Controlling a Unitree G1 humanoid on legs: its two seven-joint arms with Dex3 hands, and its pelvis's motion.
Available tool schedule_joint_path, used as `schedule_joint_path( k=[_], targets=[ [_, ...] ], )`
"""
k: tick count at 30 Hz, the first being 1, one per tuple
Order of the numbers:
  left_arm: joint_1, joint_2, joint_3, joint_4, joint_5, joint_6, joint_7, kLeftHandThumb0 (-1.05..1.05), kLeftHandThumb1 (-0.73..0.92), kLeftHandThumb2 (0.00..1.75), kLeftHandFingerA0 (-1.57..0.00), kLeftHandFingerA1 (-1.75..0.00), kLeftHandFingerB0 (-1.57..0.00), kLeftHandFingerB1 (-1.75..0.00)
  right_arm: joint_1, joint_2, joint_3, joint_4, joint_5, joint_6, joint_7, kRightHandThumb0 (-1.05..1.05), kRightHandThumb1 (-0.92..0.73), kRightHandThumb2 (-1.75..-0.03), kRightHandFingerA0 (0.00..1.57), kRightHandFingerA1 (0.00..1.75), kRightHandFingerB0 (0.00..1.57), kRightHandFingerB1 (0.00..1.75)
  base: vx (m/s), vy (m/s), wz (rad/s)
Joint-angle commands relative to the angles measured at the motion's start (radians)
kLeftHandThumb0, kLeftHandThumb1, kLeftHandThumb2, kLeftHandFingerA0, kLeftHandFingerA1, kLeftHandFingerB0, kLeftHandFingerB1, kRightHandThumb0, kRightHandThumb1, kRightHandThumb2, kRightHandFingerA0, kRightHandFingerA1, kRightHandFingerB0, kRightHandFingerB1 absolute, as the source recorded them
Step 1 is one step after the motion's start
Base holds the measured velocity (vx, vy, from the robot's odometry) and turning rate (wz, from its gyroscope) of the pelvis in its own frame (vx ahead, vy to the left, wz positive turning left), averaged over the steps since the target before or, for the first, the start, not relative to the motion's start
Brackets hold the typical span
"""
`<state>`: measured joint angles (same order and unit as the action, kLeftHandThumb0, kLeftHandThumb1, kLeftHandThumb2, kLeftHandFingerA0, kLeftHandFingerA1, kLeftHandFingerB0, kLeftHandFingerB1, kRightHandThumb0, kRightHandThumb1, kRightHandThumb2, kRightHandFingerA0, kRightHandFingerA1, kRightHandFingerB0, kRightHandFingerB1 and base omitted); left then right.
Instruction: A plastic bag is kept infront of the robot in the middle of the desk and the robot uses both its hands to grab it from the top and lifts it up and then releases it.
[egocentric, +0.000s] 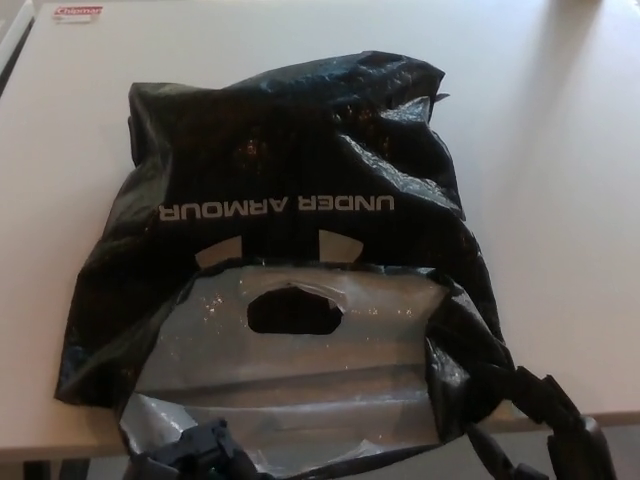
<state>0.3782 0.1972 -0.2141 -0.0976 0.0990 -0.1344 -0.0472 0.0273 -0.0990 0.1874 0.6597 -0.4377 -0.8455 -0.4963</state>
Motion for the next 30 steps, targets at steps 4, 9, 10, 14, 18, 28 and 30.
schedule_joint_path(
  k=[4, 9, 10, 14, 18, 28, 30],
  targets=[
    [0.036, 0.001, 0.016, -0.056, -0.091, 0.203, -0.098, -0.56, 0.67, 0.59, -0.94, -1.75, -0.47, -1.75, 0.063, 0.014, 0.015, -0.037, 0.02, 0.047, 0.056, -0.3, -0.81, -0.61, 0.5, 1.54, 0.59, 0.58, 0.0, 0.0, 0.0],
    [0.055, 0.004, 0.03, -0.062, -0.098, 0.198, -0.114, -0.69, 0.5, 0.8, -1.09, -1.52, -0.66, -1.28, 0.053, 0.016, 0.009, -0.005, 0.006, 0.038, 0.028, -0.3, -0.8, -0.63, 0.54, 1.52, 0.6, 0.58, 0.0, 0.0, 0.0],
    [0.056, 0.004, 0.031, -0.063, -0.096, 0.198, -0.115, -0.69, 0.5, 0.8, -1.09, -1.52, -0.66, -1.28, 0.052, 0.015, 0.009, -0.002, 0.006, 0.04, 0.028, -0.3, -0.8, -0.63, 0.54, 1.52, 0.6, 0.58, 0.0, 0.0, 0.0],
    [0.07, 0.004, 0.038, -0.079, -0.104, 0.201, -0.127, -0.57, 0.68, 0.57, -0.92, -1.75, -0.42, -1.75, 0.072, 0.021, 0.011, -0.03, 0.037, 0.056, 0.071, -0.31, -0.76, -0.62, 0.51, 1.48, 0.55, 0.52, 0.0, 0.0, 0.0],
    [0.082, 0.0, 0.037, -0.096, -0.104, 0.202, -0.136, -0.56, 0.67, 0.58, -0.92, -1.75, -0.45, -1.75, 0.08, 0.003, 0.018, -0.066, -0.02, 0.083, 0.051, -0.39, -0.68, -0.6, 0.6, 0.65, 0.47, 0.4, 0.0, 0.0, 0.0],
    [0.134, 0.006, 0.038, -0.133, -0.091, 0.123, -0.149, -0.67, 0.48, 0.77, -1.09, -1.52, -0.66, -1.29, 0.08, -0.053, 0.041, -0.087, -0.139, 0.112, -0.018, -0.61, -0.41, -0.73, 0.19, 0.45, 0.0, 0.03, 0.0, 0.0, 0.0],
    [0.147, 0.012, 0.035, -0.141, -0.075, 0.086, -0.146, -0.47, 0.65, 0.56, -0.88, -1.75, -0.43, -1.75, 0.086, -0.061, 0.041, -0.104, -0.149, 0.136, -0.018, -0.66, -0.4, -0.73, 0.1, 0.34, 0.0, 0.0, 0.0, 0.0, 0.0]
  ],
)
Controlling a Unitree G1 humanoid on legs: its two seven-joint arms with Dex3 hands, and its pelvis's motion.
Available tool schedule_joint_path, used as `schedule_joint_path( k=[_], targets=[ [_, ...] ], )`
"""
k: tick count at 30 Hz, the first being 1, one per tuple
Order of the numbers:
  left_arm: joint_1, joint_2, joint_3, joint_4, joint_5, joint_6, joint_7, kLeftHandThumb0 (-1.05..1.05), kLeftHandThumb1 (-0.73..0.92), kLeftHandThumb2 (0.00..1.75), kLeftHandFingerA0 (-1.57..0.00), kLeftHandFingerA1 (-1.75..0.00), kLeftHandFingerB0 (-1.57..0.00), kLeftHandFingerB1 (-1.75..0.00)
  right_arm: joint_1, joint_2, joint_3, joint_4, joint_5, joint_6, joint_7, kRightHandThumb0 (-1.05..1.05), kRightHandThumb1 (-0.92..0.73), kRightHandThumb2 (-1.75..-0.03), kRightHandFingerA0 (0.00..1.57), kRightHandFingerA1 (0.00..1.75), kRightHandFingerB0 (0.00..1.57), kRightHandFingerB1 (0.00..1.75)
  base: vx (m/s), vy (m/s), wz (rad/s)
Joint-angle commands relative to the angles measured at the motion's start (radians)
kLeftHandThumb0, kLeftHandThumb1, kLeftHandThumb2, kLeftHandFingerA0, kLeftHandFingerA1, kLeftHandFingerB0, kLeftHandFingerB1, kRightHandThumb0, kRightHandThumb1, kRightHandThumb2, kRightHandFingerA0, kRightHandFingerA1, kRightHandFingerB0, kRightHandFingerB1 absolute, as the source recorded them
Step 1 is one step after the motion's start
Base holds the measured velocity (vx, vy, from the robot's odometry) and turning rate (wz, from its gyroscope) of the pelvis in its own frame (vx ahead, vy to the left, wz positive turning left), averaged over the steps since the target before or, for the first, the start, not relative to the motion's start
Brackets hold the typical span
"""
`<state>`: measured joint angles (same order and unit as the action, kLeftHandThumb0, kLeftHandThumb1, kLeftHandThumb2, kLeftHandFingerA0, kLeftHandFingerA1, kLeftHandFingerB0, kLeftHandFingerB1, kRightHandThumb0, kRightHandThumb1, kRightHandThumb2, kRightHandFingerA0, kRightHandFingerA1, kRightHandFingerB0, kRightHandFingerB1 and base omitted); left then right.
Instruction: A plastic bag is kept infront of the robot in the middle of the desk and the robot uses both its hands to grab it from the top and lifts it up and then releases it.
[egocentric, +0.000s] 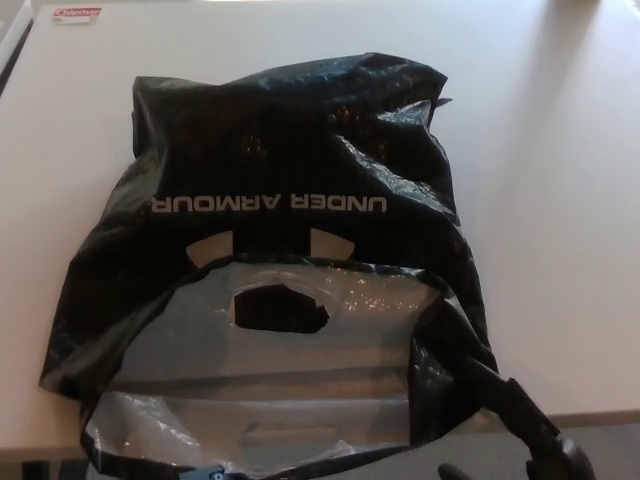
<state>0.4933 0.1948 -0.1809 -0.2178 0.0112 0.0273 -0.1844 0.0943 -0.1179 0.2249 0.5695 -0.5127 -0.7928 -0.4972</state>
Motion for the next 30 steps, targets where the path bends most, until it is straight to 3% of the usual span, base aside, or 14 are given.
schedule_joint_path(
  k=[1, 2, 3, 7, 8, 11, 16, 21, 24, 25, 27, 28, 29, 30],
  targets=[
    [0.038, 0.014, 0.003, -0.023, 0.013, -0.091, -0.01, -0.47, 0.65, 0.56, -0.88, -1.75, -0.43, -1.75, 0.022, -0.045, 0.003, -0.024, -0.072, 0.096, -0.011, -0.66, -0.4, -0.73, 0.1, 0.34, 0.0, 0.0, 0.0, 0.0, 0.0],
    [0.051, 0.023, -0.001, -0.024, 0.04, -0.135, 0.0, -0.46, 0.67, 0.55, -0.81, -1.75, -0.39, -1.75, 0.026, -0.048, -0.002, -0.037, -0.065, 0.108, -0.002, -0.59, -0.48, -0.55, 0.1, 0.3, 0.0, 0.0, 0.0, 0.0, 0.0],
    [0.062, 0.026, -0.002, -0.028, 0.055, -0.162, 0.006, -0.46, 0.67, 0.55, -0.78, -1.75, -0.38, -1.75, 0.029, -0.051, -0.006, -0.05, -0.067, 0.123, -0.001, -0.67, -0.41, -0.72, 0.09, 0.33, 0.0, 0.0, 0.0, 0.0, 0.0],
    [0.109, 0.033, -0.004, -0.07, 0.084, -0.236, 0.019, -0.47, 0.68, 0.54, -0.75, -1.75, -0.36, -1.75, 0.03, -0.056, -0.014, -0.07, -0.048, 0.146, 0.016, -0.65, -0.39, -0.71, 0.07, 0.33, 0.0, 0.0, 0.0, 0.0, 0.0],
    [0.117, 0.036, -0.005, -0.075, 0.097, -0.265, 0.024, -0.46, 0.66, 0.57, -0.75, -1.75, -0.3, -1.75, 0.029, -0.056, -0.014, -0.07, -0.052, 0.152, 0.012, -0.68, -0.41, -0.74, 0.06, 0.32, 0.0, 0.0, 0.0, 0.0, 0.0],
    [0.147, 0.033, -0.006, -0.101, 0.138, -0.358, 0.05, -0.51, 0.68, 0.51, -0.6, -1.75, -0.32, -1.75, 0.04, -0.056, -0.012, -0.097, -0.071, 0.176, 0.003, -0.71, -0.42, -0.76, 0.07, 0.32, 0.0, 0.0, 0.0, 0.0, 0.0],
    [0.186, 0.024, -0.011, -0.145, 0.157, -0.45, 0.066, -0.47, 0.69, 0.51, -0.5, -1.75, -0.27, -1.75, 0.046, -0.057, -0.008, -0.113, -0.085, 0.174, -0.014, -0.66, -0.4, -0.71, 0.06, 0.33, 0.0, 0.0, 0.0, 0.0, 0.0],
    [0.219, -0.016, 0.007, -0.149, 0.222, -0.619, 0.148, -0.47, 0.7, 0.53, -0.53, -1.75, -0.26, -1.6, 0.048, -0.079, -0.003, -0.151, -0.178, 0.181, -0.097, -0.68, -0.4, -0.75, 0.09, 0.36, 0.0, 0.0, 0.0, 0.0, 0.0],
    [0.213, -0.029, 0.04, -0.124, 0.277, -0.701, 0.203, -0.48, 0.68, 0.59, -0.58, -1.75, -0.2, -1.69, 0.05, -0.08, -0.007, -0.161, -0.181, 0.2, -0.096, -0.69, -0.4, -0.75, 0.13, 0.39, 0.0, 0.0, 0.0, 0.0, 0.0],
    [0.21, -0.037, 0.051, -0.101, 0.293, -0.721, 0.227, -0.49, 0.7, 0.55, -0.57, -1.75, -0.29, -1.51, 0.051, -0.084, -0.01, -0.156, -0.177, 0.203, -0.094, -0.69, -0.41, -0.76, 0.15, 0.4, 0.0, 0.0, 0.0, 0.0, 0.0],
    [0.209, -0.044, 0.066, -0.068, 0.299, -0.736, 0.248, -0.48, 0.66, 0.59, -0.59, -1.75, -0.21, -1.55, 0.047, -0.085, -0.013, -0.138, -0.16, 0.192, -0.087, -0.67, -0.4, -0.74, 0.13, 0.41, 0.0, 0.0, 0.0, 0.0, 0.0],
    [0.21, -0.043, 0.081, -0.041, 0.309, -0.744, 0.265, -0.47, 0.66, 0.56, -0.57, -1.75, -0.17, -1.33, 0.047, -0.087, -0.014, -0.131, -0.147, 0.198, -0.067, -0.69, -0.41, -0.75, 0.14, 0.4, 0.0, 0.0, 0.0, 0.0, 0.0],
    [0.199, -0.039, 0.114, 0.011, 0.361, -0.776, 0.321, -0.48, 0.61, 0.54, -0.4, -1.75, -0.12, -0.94, 0.057, -0.086, -0.016, -0.128, -0.134, 0.228, -0.038, -0.66, -0.39, -0.74, 0.13, 0.45, 0.0, 0.0, 0.0, 0.0, 0.0],
    [0.193, -0.038, 0.127, 0.031, 0.382, -0.79, 0.342, -0.48, 0.61, 0.54, -0.4, -1.75, -0.12, -0.94, 0.06, -0.085, -0.017, -0.128, -0.131, 0.239, -0.03, -0.66, -0.39, -0.74, 0.13, 0.45, 0.0, 0.0, 0.0, 0.0, 0.0]
  ],
)
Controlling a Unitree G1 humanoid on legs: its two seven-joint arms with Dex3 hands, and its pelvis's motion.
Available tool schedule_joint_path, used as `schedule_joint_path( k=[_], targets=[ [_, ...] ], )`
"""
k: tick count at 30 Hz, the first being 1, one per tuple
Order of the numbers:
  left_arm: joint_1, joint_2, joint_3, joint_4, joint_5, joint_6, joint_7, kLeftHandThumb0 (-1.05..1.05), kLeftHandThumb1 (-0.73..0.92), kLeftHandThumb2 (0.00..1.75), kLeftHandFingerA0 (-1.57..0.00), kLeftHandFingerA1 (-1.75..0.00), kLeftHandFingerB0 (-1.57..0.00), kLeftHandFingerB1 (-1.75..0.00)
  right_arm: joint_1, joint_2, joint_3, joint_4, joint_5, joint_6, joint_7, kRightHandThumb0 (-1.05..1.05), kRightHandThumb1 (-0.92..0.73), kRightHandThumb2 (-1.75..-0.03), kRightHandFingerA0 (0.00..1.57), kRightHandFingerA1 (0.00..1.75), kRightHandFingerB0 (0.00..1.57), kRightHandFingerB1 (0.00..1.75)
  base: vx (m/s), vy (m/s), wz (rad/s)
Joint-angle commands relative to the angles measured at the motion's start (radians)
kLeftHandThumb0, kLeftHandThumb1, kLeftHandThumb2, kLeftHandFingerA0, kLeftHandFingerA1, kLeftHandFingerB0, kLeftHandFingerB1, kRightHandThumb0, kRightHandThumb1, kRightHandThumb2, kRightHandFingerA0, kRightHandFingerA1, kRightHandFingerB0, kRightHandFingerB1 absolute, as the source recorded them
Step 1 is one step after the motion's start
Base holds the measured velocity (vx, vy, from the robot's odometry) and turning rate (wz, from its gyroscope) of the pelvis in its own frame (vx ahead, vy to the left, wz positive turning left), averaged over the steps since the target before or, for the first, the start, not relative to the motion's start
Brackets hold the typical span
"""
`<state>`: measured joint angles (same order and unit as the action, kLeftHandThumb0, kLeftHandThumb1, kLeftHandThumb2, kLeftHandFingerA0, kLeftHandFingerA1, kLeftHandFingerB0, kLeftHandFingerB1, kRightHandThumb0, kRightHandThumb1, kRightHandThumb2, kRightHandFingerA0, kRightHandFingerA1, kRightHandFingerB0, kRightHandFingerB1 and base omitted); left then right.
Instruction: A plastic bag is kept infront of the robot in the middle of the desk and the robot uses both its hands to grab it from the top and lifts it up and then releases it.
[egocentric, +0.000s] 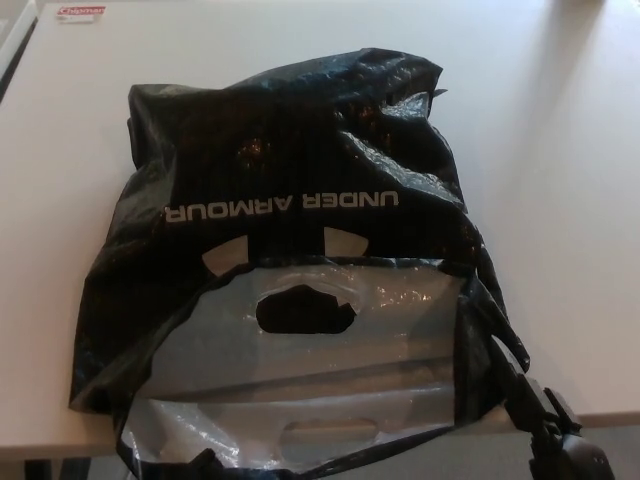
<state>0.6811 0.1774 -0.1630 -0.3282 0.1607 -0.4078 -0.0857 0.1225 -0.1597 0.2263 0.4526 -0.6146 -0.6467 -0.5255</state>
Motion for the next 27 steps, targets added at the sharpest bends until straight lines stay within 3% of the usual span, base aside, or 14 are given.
schedule_joint_path(
  k=[1, 3, 4, 5, 6, 7, 9, 10, 13, 15, 17, 24, 25, 27],
  targets=[
    [-0.002, -0.022, 0.131, 0.16, 0.299, -0.359, 0.305, -0.52, 0.64, 0.44, -0.37, -1.75, -0.17, -0.81, 0.035, -0.041, -0.019, -0.008, -0.028, 0.108, 0.007, -0.65, -0.39, -0.74, 0.17, 0.46, 0.0, 0.0, 0.0, 0.0, 0.0],
    [-0.028, 0.004, 0.169, 0.218, 0.397, -0.369, 0.408, -0.55, 0.56, 0.38, -0.27, -1.69, -0.24, -0.46, 0.027, -0.043, -0.017, 0.028, -0.029, 0.083, -0.018, -0.47, -0.33, -0.69, 0.27, 0.48, 0.02, 0.23, 0.0, 0.0, 0.0],
    [-0.038, 0.011, 0.183, 0.25, 0.411, -0.379, 0.438, -0.55, 0.56, 0.38, -0.27, -1.69, -0.24, -0.46, 0.022, -0.043, -0.017, 0.049, -0.028, 0.063, -0.035, -0.47, -0.33, -0.69, 0.27, 0.48, 0.02, 0.23, 0.0, 0.0, 0.0],
    [-0.05, 0.016, 0.194, 0.287, 0.411, -0.4, 0.457, -0.52, 0.58, 0.42, -0.26, -1.64, -0.23, -0.41, 0.022, -0.035, -0.023, 0.066, -0.011, 0.047, -0.046, -0.27, -0.25, -0.78, 0.35, 0.58, 0.06, 0.45, 0.0, 0.0, 0.0],
    [-0.058, 0.019, 0.202, 0.313, 0.408, -0.415, 0.466, -0.46, 0.51, 0.48, -0.09, -1.75, -0.2, -0.39, 0.02, -0.029, -0.027, 0.078, -0.005, 0.041, -0.058, -0.43, -0.36, -0.62, 0.54, 0.49, 0.3, 0.39, 0.0, 0.0, 0.0],
    [-0.064, 0.021, 0.207, 0.331, 0.406, -0.422, 0.472, -0.46, 0.51, 0.48, -0.09, -1.75, -0.2, -0.39, 0.018, -0.026, -0.029, 0.085, -0.007, 0.04, -0.07, -0.43, -0.36, -0.62, 0.54, 0.49, 0.3, 0.39, 0.0, 0.0, 0.0],
    [-0.075, 0.019, 0.221, 0.359, 0.391, -0.429, 0.474, -0.48, 0.5, 0.49, -0.06, -1.75, -0.22, -0.39, 0.005, -0.019, -0.033, 0.108, -0.013, 0.036, -0.106, -0.38, -0.38, -0.66, 0.65, 0.7, 0.5, 0.48, 0.0, 0.0, 0.0],
    [-0.083, 0.017, 0.234, 0.376, 0.369, -0.443, 0.47, -0.48, 0.53, 0.46, -0.05, -1.75, -0.22, -0.36, -0.007, -0.007, -0.039, 0.137, 0.005, -0.006, -0.128, -0.2, -0.48, -0.54, 0.69, 0.86, 0.71, 0.58, 0.0, 0.0, 0.0],
    [-0.095, 0.011, 0.252, 0.413, 0.344, -0.481, 0.47, -0.49, 0.54, 0.46, -0.03, -1.73, -0.23, -0.36, -0.027, 0.003, -0.04, 0.182, -0.019, -0.031, -0.209, -0.24, -0.52, -0.56, 0.61, 1.29, 0.69, 0.76, 0.0, 0.0, 0.0],
    [-0.099, 0.005, 0.259, 0.431, 0.318, -0.499, 0.456, -0.48, 0.55, 0.46, -0.04, -1.75, -0.22, -0.36, -0.046, 0.009, -0.035, 0.219, -0.048, -0.043, -0.28, -0.25, -0.53, -0.57, 0.63, 1.3, 0.69, 0.77, 0.0, 0.0, 0.0],
    [-0.097, 0.006, 0.263, 0.461, 0.296, -0.536, 0.446, -0.47, 0.55, 0.51, -0.06, -1.75, -0.22, -0.35, -0.098, -0.004, 0.014, 0.289, -0.189, 0.02, -0.523, -0.18, -0.53, -0.56, 0.75, 1.16, 0.71, 0.85, 0.0, 0.0, 0.0],
    [-0.088, -0.019, 0.258, 0.479, 0.269, -0.558, 0.438, -0.41, 0.55, 0.48, -0.09, -1.75, -0.15, -0.25, -0.214, -0.007, 0.075, 0.41, -0.264, 0.068, -0.738, -0.13, -0.54, -0.56, 0.8, 1.14, 0.71, 0.91, 0.0, 0.0, 0.0],
    [-0.089, -0.021, 0.256, 0.477, 0.251, -0.558, 0.427, -0.27, 0.42, 0.92, -0.56, -0.94, 0.0, -0.5, -0.236, -0.003, 0.088, 0.431, -0.281, 0.091, -0.782, -0.12, -0.53, -0.55, 0.82, 1.15, 0.74, 0.9, 0.0, 0.0, 0.0],
    [-0.081, -0.026, 0.248, 0.462, 0.221, -0.542, 0.404, -0.29, 0.43, 0.93, -0.55, -0.93, 0.0, -0.5, -0.267, 0.012, 0.092, 0.454, -0.278, 0.111, -0.811, -0.13, -0.55, -0.56, 0.8, 1.21, 0.73, 0.94, 0.0, 0.0, 0.0]
  ],
)
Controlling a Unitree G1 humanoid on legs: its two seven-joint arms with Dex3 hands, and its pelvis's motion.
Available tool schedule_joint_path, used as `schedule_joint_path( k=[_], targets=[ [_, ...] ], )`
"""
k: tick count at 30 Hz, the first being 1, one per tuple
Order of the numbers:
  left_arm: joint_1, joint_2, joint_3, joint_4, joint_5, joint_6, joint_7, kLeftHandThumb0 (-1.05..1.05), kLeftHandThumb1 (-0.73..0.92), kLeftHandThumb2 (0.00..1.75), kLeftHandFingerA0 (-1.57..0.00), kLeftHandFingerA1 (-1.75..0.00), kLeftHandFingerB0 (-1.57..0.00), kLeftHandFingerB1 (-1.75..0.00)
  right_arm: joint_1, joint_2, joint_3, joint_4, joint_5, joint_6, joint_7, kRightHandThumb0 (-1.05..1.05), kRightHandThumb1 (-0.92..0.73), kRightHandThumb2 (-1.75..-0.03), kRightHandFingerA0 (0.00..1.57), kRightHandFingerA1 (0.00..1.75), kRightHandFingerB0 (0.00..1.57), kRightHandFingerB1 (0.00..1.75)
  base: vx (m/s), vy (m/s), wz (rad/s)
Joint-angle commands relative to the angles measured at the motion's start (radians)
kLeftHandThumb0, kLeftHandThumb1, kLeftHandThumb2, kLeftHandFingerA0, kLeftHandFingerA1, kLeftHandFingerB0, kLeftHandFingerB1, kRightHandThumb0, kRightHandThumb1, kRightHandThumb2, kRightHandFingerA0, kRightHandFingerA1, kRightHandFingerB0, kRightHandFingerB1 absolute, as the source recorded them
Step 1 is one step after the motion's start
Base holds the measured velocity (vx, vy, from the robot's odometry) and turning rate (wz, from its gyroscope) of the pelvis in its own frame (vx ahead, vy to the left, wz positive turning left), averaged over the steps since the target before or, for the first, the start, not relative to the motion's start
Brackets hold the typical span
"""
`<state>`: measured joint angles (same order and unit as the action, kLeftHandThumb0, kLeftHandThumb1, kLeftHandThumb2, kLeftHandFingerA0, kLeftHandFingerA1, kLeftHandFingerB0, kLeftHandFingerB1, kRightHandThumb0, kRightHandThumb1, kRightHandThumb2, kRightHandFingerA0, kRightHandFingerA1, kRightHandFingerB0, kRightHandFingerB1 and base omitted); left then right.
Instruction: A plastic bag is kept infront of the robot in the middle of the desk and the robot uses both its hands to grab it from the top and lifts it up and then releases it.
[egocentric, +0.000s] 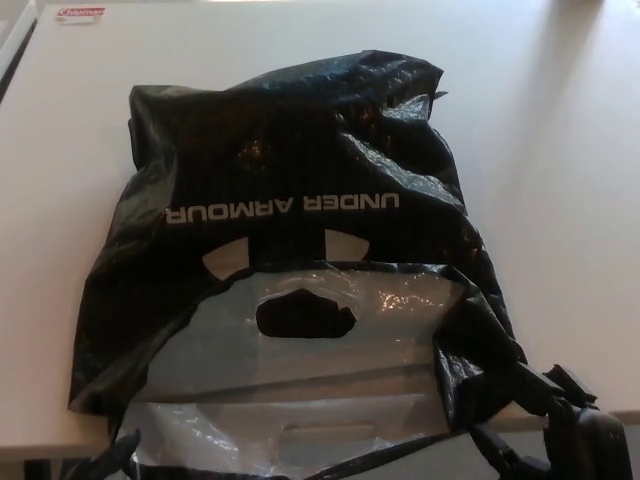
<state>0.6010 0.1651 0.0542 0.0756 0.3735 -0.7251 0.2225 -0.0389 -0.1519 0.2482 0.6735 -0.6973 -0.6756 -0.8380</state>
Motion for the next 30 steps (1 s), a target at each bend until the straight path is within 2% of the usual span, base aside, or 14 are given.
schedule_joint_path(
  k=[1, 3, 4, 5, 6, 7, 8, 9, 17, 19, 24, 25, 28, 30],
  targets=[
    [-0.006, -0.015, 0.028, 0.065, 0.0, -0.232, 0.092, -0.43, 0.54, 0.52, -0.07, -1.75, -0.09, -0.25, -0.116, 0.009, 0.072, 0.243, -0.191, 0.141, -0.512, -0.13, -0.55, -0.57, 0.79, 1.23, 0.71, 0.97, 0.0, 0.0, 0.0],
    [-0.019, -0.019, 0.031, 0.078, -0.015, -0.244, 0.092, -0.42, 0.52, 0.52, -0.07, -1.75, -0.09, -0.26, -0.142, 0.027, 0.072, 0.263, -0.182, 0.154, -0.542, -0.14, -0.58, -0.58, 0.75, 1.28, 0.65, 1.06, 0.0, 0.0, 0.0],
    [-0.028, -0.023, 0.037, 0.086, -0.02, -0.254, 0.099, -0.51, 0.54, 0.56, -0.3, -1.31, -0.1, -0.26, -0.155, 0.036, 0.071, 0.272, -0.178, 0.16, -0.553, -0.14, -0.58, -0.58, 0.74, 1.3, 0.64, 1.09, 0.0, 0.0, 0.0],
    [-0.037, -0.026, 0.042, 0.095, -0.023, -0.265, 0.104, -0.51, 0.54, 0.56, -0.3, -1.31, -0.1, -0.26, -0.162, 0.039, 0.073, 0.28, -0.174, 0.16, -0.56, -0.14, -0.58, -0.58, 0.74, 1.3, 0.64, 1.09, 0.0, 0.0, 0.0],
    [-0.048, -0.031, 0.051, 0.114, -0.044, -0.275, 0.107, -0.36, 0.54, 0.53, -0.03, -1.75, -0.01, -0.29, -0.169, 0.043, 0.074, 0.282, -0.172, 0.156, -0.563, -0.14, -0.58, -0.58, 0.72, 1.31, 0.64, 1.08, 0.0, 0.0, 0.0],
    [-0.052, -0.034, 0.057, 0.119, -0.065, -0.268, 0.106, -0.43, 0.49, 0.62, -0.32, -1.21, -0.1, -0.03, -0.173, 0.046, 0.076, 0.283, -0.173, 0.161, -0.566, -0.15, -0.59, -0.58, 0.73, 1.3, 0.65, 1.07, 0.0, 0.0, 0.0],
    [-0.052, -0.038, 0.063, 0.119, -0.082, -0.256, 0.101, -0.43, 0.49, 0.62, -0.32, -1.21, -0.1, -0.03, -0.179, 0.048, 0.082, 0.292, -0.175, 0.169, -0.577, -0.15, -0.59, -0.58, 0.73, 1.3, 0.65, 1.07, 0.0, 0.0, 0.0],
    [-0.062, -0.043, 0.088, 0.115, -0.135, -0.197, 0.092, -0.39, 0.61, 0.44, -0.01, -1.71, 0.0, -0.15, -0.178, 0.042, 0.085, 0.291, -0.176, 0.165, -0.584, -0.16, -0.58, -0.58, 0.73, 1.29, 0.65, 1.04, 0.0, 0.0, 0.0],
    [-0.144, -0.033, 0.206, 0.167, -0.171, -0.109, 0.128, -0.36, 0.56, 0.49, -0.1, -1.56, 0.0, -0.16, -0.187, 0.015, 0.096, 0.328, -0.165, 0.126, -0.66, -0.23, -0.63, -0.6, 0.7, 1.41, 0.6, 1.13, 0.0, 0.0, 0.0],
    [-0.177, -0.026, 0.238, 0.187, -0.192, -0.124, 0.136, -0.36, 0.55, 0.51, -0.14, -1.53, 0.0, -0.17, -0.174, 0.009, 0.077, 0.326, -0.13, 0.073, -0.638, -0.3, -0.66, -0.58, 0.67, 1.56, 0.59, 1.35, 0.0, 0.0, 0.0],
    [-0.203, -0.036, 0.274, 0.18, -0.201, -0.125, 0.122, -0.33, 0.56, 0.51, -0.12, -1.54, 0.0, -0.2, -0.174, 0.005, 0.071, 0.343, -0.107, 0.041, -0.645, -0.5, -0.58, -0.82, 0.86, 1.32, 0.68, 1.15, 0.0, 0.0, 0.0],
    [-0.207, -0.039, 0.28, 0.183, -0.191, -0.131, 0.127, -0.27, 0.55, 0.47, -0.2, -1.45, -0.09, -0.02, -0.174, 0.004, 0.072, 0.342, -0.106, 0.03, -0.652, -0.34, -0.68, -0.6, 0.71, 1.55, 0.57, 1.38, 0.0, 0.0, 0.0],
    [-0.219, -0.045, 0.298, 0.202, -0.173, -0.149, 0.135, -0.27, 0.56, 0.48, -0.2, -1.44, -0.08, -0.02, -0.177, 0.0, 0.077, 0.343, -0.105, 0.019, -0.665, -0.34, -0.69, -0.6, 0.7, 1.57, 0.56, 1.4, 0.0, 0.0, 0.0],
    [-0.239, -0.042, 0.311, 0.235, -0.167, -0.166, 0.142, -0.28, 0.55, 0.49, -0.22, -1.44, -0.09, -0.03, -0.182, -0.003, 0.082, 0.344, -0.111, 0.021, -0.682, -0.5, -0.59, -0.81, 0.85, 1.33, 0.67, 1.15, 0.0, 0.0, 0.0]
  ],
)
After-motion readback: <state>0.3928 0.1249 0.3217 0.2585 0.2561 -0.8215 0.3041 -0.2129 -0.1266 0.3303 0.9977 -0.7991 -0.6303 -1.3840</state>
